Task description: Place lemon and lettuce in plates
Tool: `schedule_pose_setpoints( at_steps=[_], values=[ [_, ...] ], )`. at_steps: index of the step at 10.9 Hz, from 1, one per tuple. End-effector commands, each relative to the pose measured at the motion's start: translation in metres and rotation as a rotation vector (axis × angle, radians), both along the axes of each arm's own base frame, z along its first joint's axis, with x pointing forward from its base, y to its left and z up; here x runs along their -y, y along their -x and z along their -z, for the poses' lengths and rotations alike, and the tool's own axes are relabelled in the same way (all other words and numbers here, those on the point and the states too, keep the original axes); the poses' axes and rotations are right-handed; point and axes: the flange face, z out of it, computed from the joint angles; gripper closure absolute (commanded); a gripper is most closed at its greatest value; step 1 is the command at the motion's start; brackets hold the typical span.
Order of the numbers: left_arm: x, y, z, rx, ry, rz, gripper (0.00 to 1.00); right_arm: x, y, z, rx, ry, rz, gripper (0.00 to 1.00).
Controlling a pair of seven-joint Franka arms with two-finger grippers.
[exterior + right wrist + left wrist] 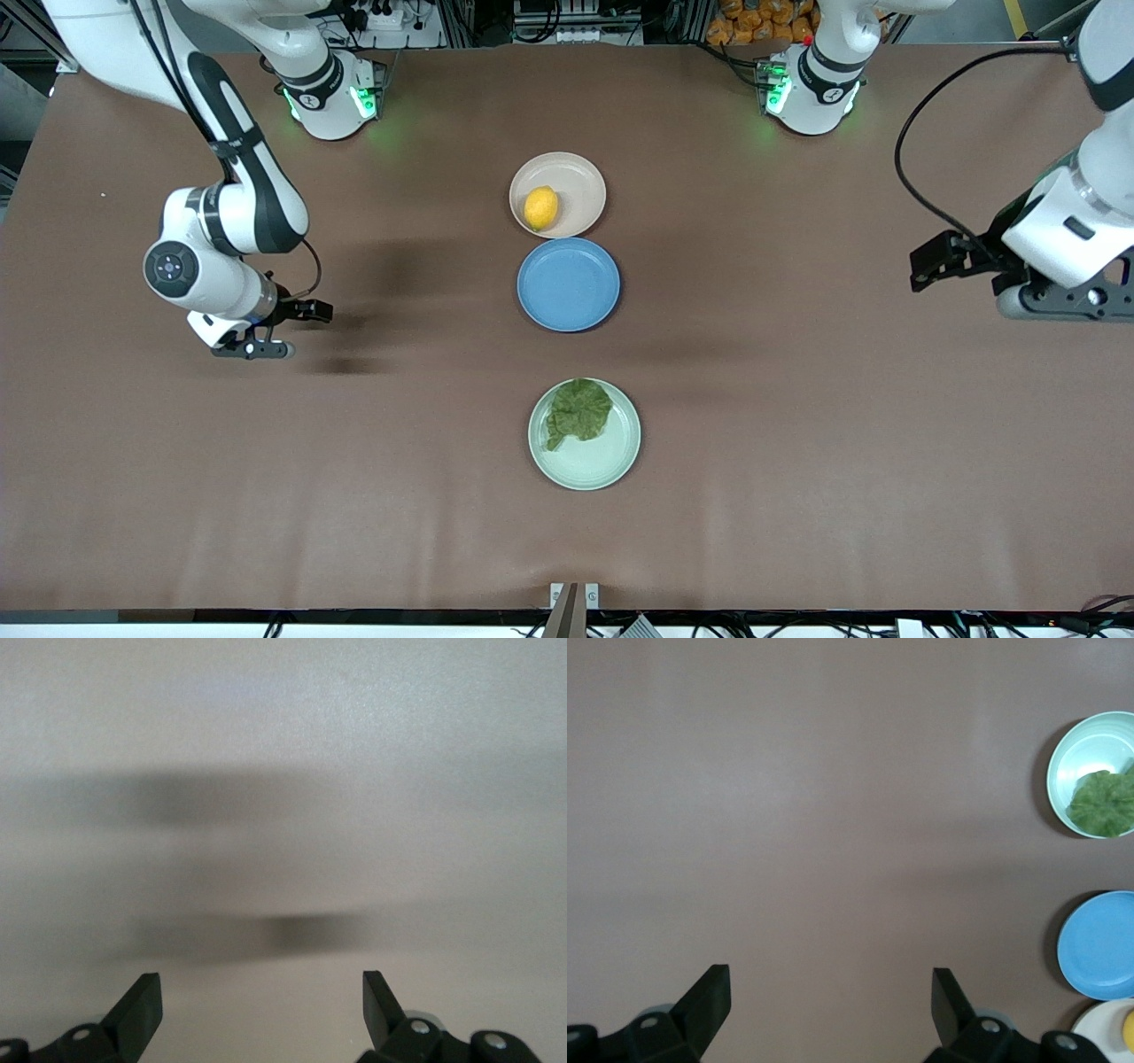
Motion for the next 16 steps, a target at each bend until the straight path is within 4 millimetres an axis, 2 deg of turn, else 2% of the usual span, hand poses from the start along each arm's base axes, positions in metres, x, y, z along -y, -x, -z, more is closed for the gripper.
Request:
schedule_pose_setpoints(
  at_steps=[1, 2, 3, 8, 13, 15, 16],
  values=[
    [-0.009, 0.030, -0.018, -0.011, 0.020, 0.010, 0.00, 0.051, 0.015, -0.021, 0.019, -0.016, -0.108, 0.00],
    [-0.015, 0.037, -0.021, -0.008, 0.024, 0.004, 0.00, 0.066, 0.017, -0.022, 0.013, -0.024, -0.124, 0.00],
    [-0.023, 0.043, -0.019, -0.016, 0.026, -0.006, 0.00, 0.068, 0.019, -0.024, 0.001, -0.025, -0.120, 0.00],
    [-0.042, 0.043, -0.018, -0.012, 0.017, -0.033, 0.00, 0.053, 0.029, -0.059, -0.050, -0.018, -0.081, 0.00],
    [-0.044, 0.043, -0.019, -0.011, 0.022, -0.036, 0.00, 0.051, 0.043, -0.100, -0.085, -0.017, -0.080, 0.00],
    [-0.042, 0.043, -0.020, -0.008, 0.021, -0.030, 0.00, 0.051, 0.036, -0.110, -0.056, -0.016, -0.081, 0.00],
    [-0.042, 0.043, -0.020, -0.007, 0.015, -0.029, 0.00, 0.051, 0.026, -0.123, -0.024, -0.017, -0.077, 0.00]
  ],
)
